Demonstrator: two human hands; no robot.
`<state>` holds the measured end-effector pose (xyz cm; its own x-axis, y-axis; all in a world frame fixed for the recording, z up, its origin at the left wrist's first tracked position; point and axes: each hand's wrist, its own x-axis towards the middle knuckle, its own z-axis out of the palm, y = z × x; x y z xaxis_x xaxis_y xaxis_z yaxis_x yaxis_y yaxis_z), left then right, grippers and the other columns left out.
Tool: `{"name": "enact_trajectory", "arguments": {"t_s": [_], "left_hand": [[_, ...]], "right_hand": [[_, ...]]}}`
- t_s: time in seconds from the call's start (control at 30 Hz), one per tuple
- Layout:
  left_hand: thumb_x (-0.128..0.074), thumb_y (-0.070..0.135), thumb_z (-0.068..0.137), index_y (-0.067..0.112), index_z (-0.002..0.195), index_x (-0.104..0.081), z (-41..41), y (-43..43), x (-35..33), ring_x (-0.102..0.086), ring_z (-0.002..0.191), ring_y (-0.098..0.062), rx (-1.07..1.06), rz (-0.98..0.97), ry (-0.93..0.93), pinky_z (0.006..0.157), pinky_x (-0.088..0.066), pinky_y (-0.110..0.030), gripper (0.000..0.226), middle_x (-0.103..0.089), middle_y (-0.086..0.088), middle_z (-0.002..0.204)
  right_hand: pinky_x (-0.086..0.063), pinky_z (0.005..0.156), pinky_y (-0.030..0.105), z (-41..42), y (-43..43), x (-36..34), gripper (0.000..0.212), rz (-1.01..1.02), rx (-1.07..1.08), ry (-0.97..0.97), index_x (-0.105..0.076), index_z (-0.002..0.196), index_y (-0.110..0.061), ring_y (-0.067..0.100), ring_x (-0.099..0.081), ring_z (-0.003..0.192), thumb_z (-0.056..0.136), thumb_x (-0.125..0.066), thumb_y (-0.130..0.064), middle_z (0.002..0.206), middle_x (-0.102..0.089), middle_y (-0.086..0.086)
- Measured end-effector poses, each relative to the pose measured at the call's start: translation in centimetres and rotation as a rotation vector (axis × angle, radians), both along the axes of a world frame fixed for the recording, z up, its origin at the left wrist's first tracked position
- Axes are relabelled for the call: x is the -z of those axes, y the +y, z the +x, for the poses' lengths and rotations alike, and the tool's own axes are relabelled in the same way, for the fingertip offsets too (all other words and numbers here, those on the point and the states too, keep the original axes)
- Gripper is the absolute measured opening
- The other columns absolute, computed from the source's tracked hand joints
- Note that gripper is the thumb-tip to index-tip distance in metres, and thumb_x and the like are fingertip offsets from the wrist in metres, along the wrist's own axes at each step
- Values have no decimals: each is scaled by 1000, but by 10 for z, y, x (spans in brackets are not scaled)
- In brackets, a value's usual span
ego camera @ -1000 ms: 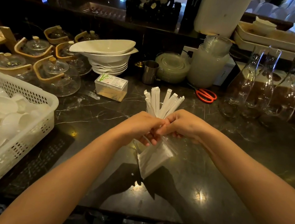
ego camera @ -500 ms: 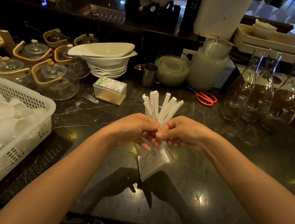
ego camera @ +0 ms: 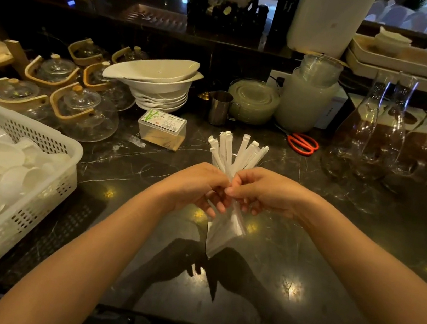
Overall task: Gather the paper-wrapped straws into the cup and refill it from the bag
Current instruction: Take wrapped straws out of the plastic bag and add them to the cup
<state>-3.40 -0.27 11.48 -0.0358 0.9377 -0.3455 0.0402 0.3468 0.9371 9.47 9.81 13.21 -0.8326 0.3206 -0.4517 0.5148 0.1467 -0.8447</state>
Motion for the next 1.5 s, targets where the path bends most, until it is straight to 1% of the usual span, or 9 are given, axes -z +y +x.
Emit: {"name": "enact_trajectory", "arguments": {"t_s": [0.17,0.4,0.53,0.67,0.77,0.87,0.93,1.13,1.5], "left_hand": [[-45,11,86,6,69,-60,-4,0,1,-55,50,-9,-32,67,-21,44,-47,-18,23,-61,1,55],[-40,6,87,10,61,-52,-1,-2,6,-53,46,-8,-154,226,-226,49,-51,-18,29,-59,-1,55],[-41,6,87,9,60,-54,4,-3,14,-53,48,-12,-192,249,-269,52,-54,-20,30,-56,-6,55],[-40,2,86,10,56,-55,8,-4,17,-51,41,-7,-250,285,-286,49,-52,-19,34,-54,0,48],[-37,1,86,9,58,-54,9,-6,16,-58,48,-8,-282,322,-320,55,-54,-18,34,-59,1,46],[-39,4,86,13,58,-55,8,-11,14,-55,49,-5,-222,322,-209,55,-50,-16,34,-60,4,48],[-41,7,85,15,55,-56,1,-15,12,-51,46,-4,-207,294,-63,52,-46,-14,34,-59,6,47],[-43,1,77,15,42,-56,-21,-26,8,-48,36,-5,-224,211,188,42,-41,-12,40,-59,1,41],[-48,10,76,14,40,-57,-40,-36,-2,-50,35,-4,-270,116,470,43,-42,-15,38,-61,4,40]], "right_hand": [[-41,41,13,-1,-4,0,34,-7,-25,11,-55,58,-20,3,-50,43,91,-45,-22,45,-54,-9],[-33,33,10,-5,-12,14,34,-240,142,338,-59,65,-14,3,-46,37,92,-39,-13,44,-56,-6],[-34,45,18,-6,-18,27,34,-257,228,402,-61,68,-10,17,-43,52,92,-38,-13,61,-56,7],[-42,54,21,-7,-24,32,38,-295,296,461,-58,61,-10,9,-54,48,92,-36,-11,52,-60,1],[-34,53,27,-8,-23,36,43,-377,464,501,-47,50,-15,8,-43,43,91,-36,-12,47,-45,0],[-35,44,18,-7,-23,36,42,-131,430,465,-47,49,-15,3,-39,39,90,-38,-9,43,-45,-7],[-32,37,13,-4,-23,34,38,-87,338,385,-46,53,-12,1,-38,35,90,-40,-8,41,-45,-7],[-38,40,10,7,-7,18,35,244,164,105,-50,49,-13,1,-43,34,83,-47,-6,35,-49,-7],[-40,37,12,17,11,7,32,450,218,-81,-58,46,-14,5,-50,38,78,-54,-12,36,-55,-4]]}}
